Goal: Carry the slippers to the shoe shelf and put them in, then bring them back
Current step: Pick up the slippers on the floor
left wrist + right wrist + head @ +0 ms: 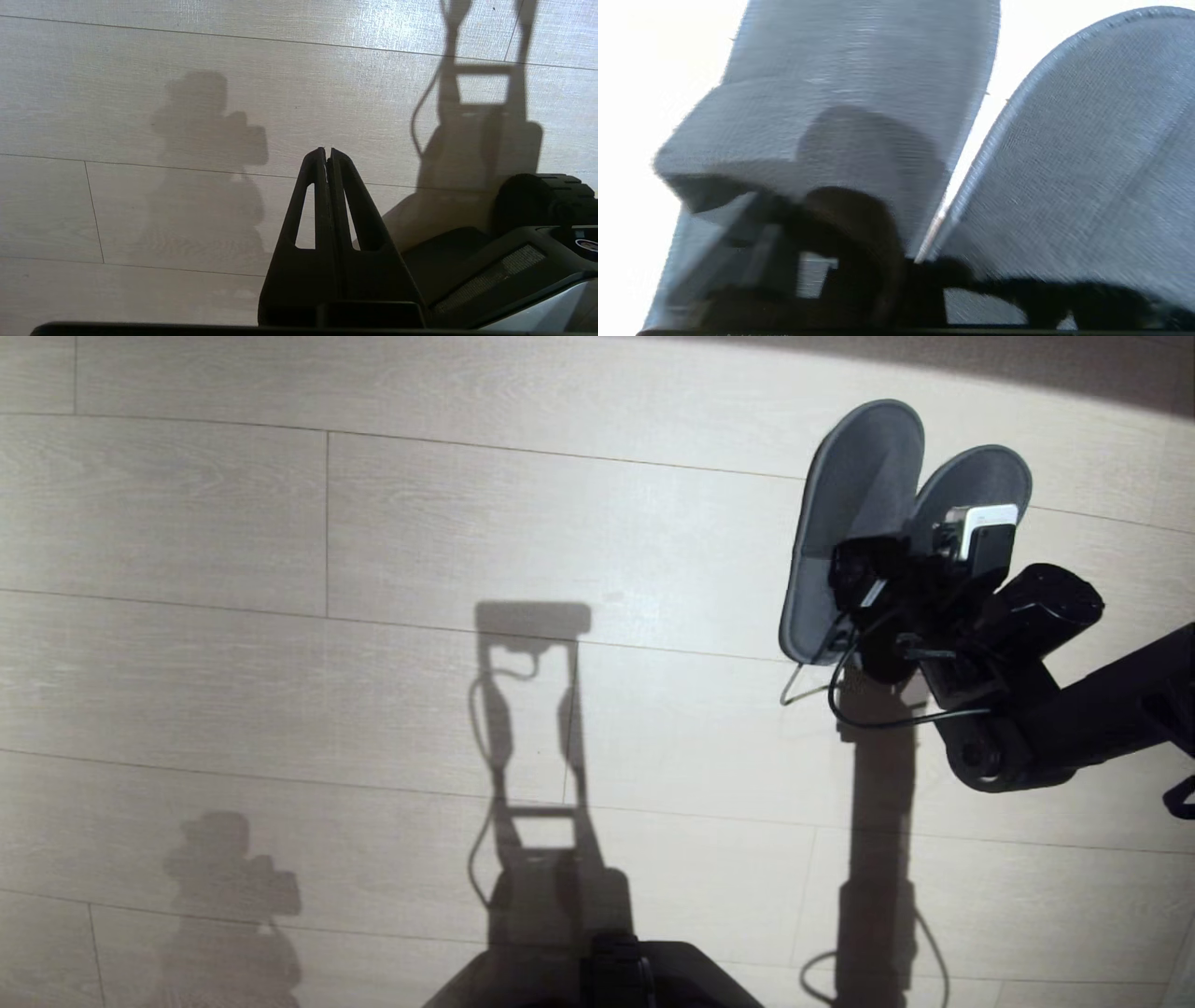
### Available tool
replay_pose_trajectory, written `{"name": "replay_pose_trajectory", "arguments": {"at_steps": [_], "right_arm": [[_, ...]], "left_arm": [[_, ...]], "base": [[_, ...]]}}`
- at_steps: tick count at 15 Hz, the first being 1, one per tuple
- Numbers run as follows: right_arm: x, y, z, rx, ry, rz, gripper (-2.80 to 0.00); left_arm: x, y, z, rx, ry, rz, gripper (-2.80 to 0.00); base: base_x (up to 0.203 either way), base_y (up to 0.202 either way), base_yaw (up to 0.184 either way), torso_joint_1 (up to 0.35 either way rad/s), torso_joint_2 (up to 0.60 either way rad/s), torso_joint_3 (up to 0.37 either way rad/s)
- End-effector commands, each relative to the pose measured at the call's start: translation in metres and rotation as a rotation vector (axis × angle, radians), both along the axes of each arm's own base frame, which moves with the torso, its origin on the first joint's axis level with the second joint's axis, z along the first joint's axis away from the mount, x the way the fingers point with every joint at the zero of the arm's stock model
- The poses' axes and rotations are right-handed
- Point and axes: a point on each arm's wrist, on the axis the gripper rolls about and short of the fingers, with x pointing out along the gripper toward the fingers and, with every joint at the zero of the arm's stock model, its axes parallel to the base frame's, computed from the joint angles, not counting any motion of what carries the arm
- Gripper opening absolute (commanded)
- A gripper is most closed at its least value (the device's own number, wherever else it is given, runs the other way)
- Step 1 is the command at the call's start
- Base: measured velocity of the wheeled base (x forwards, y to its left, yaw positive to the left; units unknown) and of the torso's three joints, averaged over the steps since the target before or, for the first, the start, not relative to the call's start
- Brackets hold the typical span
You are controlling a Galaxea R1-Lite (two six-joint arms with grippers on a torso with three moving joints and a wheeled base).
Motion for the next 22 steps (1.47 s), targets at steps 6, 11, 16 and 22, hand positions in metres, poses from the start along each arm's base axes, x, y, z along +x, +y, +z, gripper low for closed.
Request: {"name": "replay_pose_trajectory", "arguments": {"at_steps": [6,11,16,22], "right_arm": [[0.009,0.000,0.001,0.001,-0.034,-0.002,-2.80],[-0.004,-0.001,0.008,0.005,-0.024,0.000,-2.80],[-0.053,-0.004,0.053,0.006,-0.073,0.009,-2.80],[-0.149,-0.010,0.088,0.012,-0.013,0.051,-2.80]], "left_arm": [[0.000,0.000,0.000,-0.002,0.000,0.002,-2.80],[0.000,0.000,0.000,-0.002,0.000,0.002,-2.80],[0.000,0.000,0.000,-0.002,0.000,0.002,-2.80],[0.000,0.000,0.000,0.000,0.000,0.002,-2.80]], "base": [[0.000,0.000,0.000,0.000,0.00,0.000],[0.000,0.000,0.000,0.000,0.00,0.000],[0.000,0.000,0.000,0.000,0.00,0.000],[0.000,0.000,0.000,0.000,0.00,0.000]]}}
